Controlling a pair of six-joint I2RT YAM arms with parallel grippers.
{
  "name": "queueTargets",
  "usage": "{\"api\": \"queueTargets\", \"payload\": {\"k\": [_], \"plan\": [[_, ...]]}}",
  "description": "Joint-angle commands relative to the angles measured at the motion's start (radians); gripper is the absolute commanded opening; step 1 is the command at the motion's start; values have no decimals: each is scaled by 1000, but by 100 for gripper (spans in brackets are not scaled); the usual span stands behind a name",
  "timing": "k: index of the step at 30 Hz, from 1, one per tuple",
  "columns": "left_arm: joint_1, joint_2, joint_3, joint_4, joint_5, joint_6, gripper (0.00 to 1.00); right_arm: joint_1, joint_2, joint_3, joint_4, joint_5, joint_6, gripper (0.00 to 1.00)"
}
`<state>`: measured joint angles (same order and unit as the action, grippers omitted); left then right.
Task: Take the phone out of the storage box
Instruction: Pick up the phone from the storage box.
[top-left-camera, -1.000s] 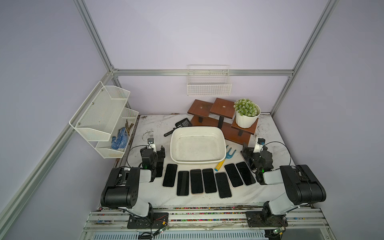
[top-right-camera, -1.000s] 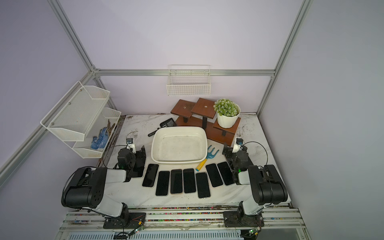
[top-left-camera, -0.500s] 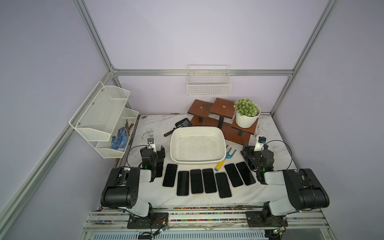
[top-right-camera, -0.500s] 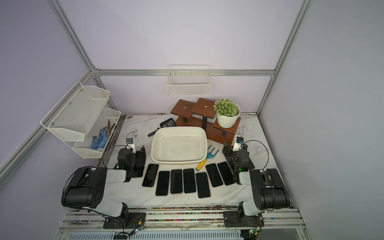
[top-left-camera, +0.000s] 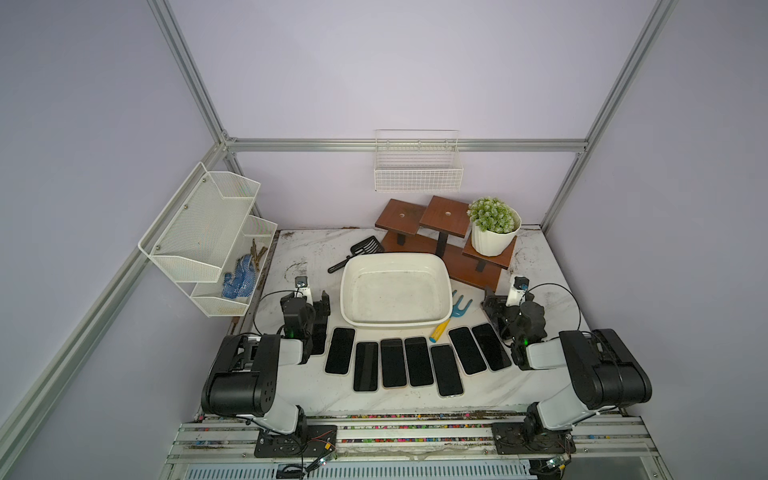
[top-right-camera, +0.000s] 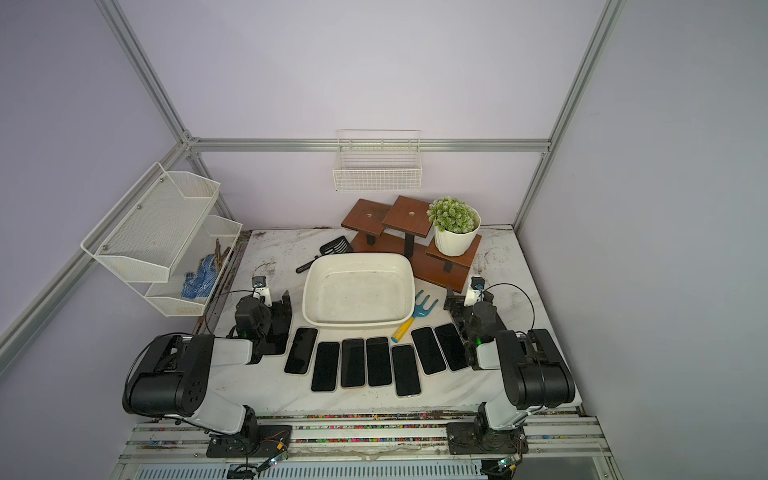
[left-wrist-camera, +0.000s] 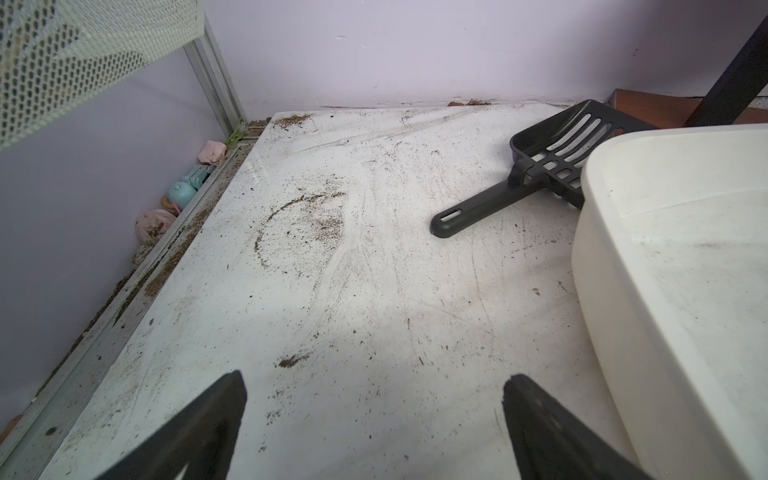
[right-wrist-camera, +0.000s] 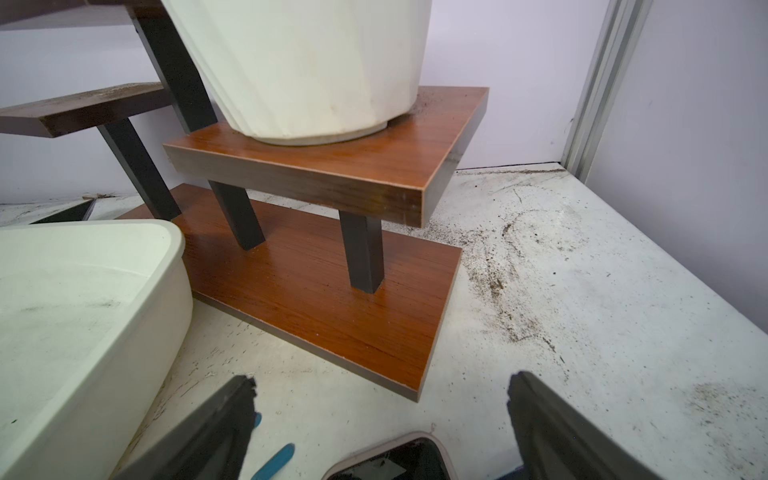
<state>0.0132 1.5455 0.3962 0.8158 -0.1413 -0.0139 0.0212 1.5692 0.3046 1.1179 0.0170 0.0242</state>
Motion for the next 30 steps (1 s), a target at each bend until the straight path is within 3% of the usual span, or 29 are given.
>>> {"api": "queueTargets", "payload": {"k": [1,27,30], "plan": [[7,3,4,48,8,2,100,-4,3,-8,40,0,-1,100],[7,9,-6,81,5,-4,100,-3,3,-7,37,-1,1,100],[5,-35,-21,86,49,20,100,-3,3,-7,37,0,1,100]]}}
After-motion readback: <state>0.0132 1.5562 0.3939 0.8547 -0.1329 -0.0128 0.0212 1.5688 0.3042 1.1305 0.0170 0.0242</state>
